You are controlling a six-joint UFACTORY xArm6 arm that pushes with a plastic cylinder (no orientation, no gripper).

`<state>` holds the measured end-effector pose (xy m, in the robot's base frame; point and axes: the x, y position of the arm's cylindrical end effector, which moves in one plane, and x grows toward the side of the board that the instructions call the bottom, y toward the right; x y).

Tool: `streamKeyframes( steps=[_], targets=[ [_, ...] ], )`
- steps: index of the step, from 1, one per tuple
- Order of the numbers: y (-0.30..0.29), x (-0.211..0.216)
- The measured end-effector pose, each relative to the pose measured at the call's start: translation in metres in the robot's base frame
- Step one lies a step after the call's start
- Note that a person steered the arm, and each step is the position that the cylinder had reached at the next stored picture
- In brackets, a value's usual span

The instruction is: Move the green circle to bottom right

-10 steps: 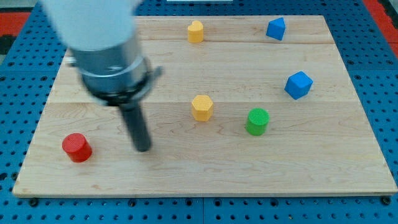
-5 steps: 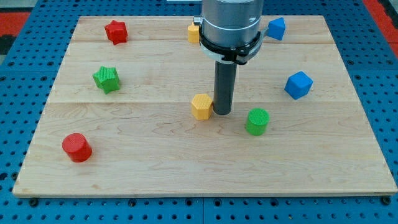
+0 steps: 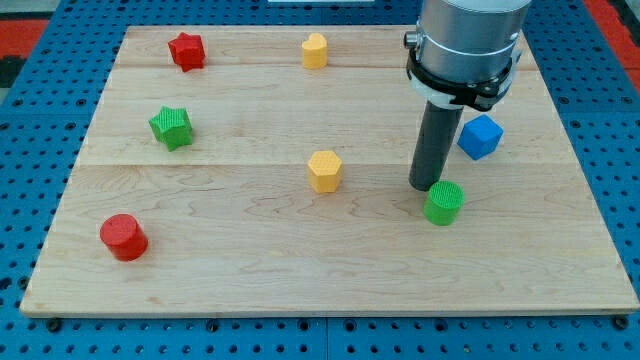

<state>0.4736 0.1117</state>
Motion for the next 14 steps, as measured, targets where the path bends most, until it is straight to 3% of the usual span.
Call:
streamKeyframes(
  steps=[5, 11, 14],
  targets=[
    [0.006, 0.019],
    [0.025, 0.071],
    [0.003, 0.097]
  ],
)
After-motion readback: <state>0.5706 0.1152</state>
